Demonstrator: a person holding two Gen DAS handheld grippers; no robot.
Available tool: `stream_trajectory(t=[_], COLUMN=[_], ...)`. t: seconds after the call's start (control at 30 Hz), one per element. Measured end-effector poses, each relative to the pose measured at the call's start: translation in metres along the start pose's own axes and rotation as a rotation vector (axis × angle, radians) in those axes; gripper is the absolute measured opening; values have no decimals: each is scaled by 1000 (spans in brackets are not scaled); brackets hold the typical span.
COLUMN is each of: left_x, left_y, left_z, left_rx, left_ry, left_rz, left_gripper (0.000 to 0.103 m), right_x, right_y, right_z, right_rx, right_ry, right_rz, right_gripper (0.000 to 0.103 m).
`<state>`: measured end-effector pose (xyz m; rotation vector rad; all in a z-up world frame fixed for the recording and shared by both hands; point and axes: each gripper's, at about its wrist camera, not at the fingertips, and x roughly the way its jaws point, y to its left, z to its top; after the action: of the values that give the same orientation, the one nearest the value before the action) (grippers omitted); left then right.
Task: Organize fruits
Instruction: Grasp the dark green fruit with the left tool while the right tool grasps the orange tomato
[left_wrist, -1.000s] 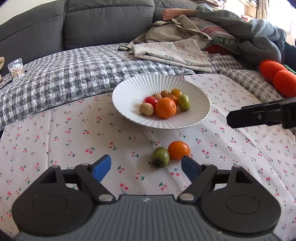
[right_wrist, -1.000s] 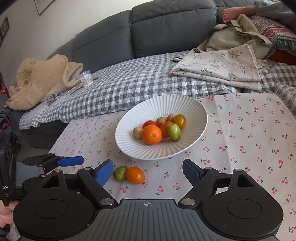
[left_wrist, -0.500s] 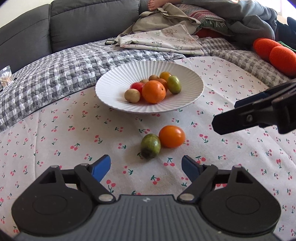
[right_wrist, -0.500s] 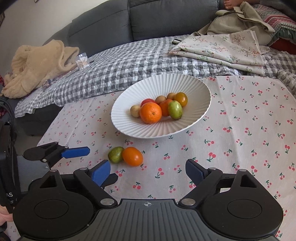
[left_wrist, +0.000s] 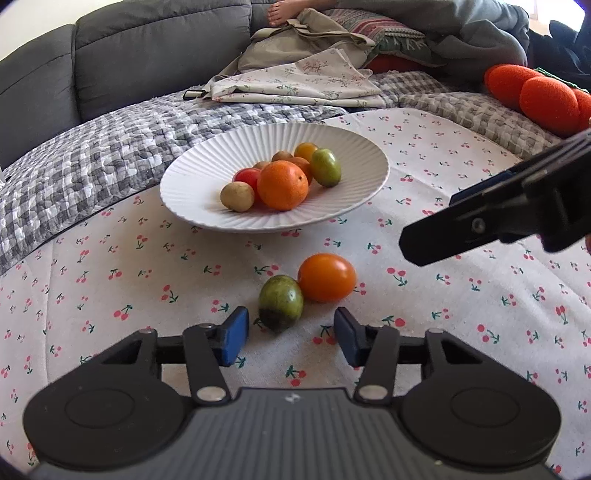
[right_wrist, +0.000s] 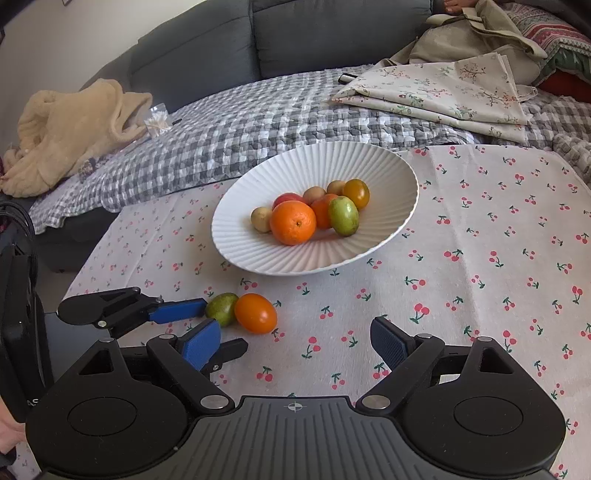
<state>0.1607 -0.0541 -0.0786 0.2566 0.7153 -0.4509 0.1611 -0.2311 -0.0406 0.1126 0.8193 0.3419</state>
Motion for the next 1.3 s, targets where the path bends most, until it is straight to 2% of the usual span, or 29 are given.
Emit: stream_trajectory(t=[0.17,0.3,0.57,0.8,0.87,0.93,1.03,1.1,1.2,1.3], left_x=[3,2,-8,-18,-20,-21,-23,-24,-26,-27], left_y=[3,5,25,48,50,51,52,52,52,52], left_z=[1,2,-2,-3,-4,-4,-5,-5,-6,-5], left_rx=[-7,-11,-75,-161,-171,-176,-177,-174,-173,-173], left_ry=[-10,-11,16,20,22,23,22,21,19,17], left_rz=[6,11,39,67,68,67,66,68,69,72], left_gripper=[42,25,25,25,25,25,25,25,25,25], right_x=[5,9,26,43,48,53,62,63,64,61], right_y=[-2,-1,16,32,33,35,36,38,43,47], right_z=[0,-1,-8,-12,-12,-12,-14,-15,-14,-13], right_rx=[3,-23,-194,-259,-261,-268,-275,-284,-294,-301], right_ry=[0,-3,-12,-25,-33,-31,-26,-39,-46,-47], right_rz=[-5,-8,39,48,45,35,25,21,17,15], right_gripper=[90,90,89,84,80,66,52,47,29,29])
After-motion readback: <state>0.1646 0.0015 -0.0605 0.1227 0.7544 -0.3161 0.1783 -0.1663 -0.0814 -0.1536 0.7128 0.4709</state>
